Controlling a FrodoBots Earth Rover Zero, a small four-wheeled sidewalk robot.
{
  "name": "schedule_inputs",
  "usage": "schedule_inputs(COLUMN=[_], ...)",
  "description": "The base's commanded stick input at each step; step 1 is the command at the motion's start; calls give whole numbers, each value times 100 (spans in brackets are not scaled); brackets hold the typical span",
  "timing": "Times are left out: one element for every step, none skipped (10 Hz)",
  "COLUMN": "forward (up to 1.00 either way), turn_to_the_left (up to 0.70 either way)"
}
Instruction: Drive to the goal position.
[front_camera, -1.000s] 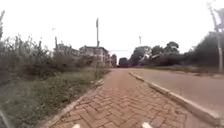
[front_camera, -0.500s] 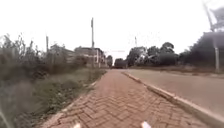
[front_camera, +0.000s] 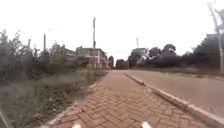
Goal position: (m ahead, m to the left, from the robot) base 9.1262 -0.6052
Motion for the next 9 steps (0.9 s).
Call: schedule_inputs(forward=[70,70,70,70,70,70,70,70,70], turn_to_the_left=[4,0,0,6,5,0,2,5,-34])
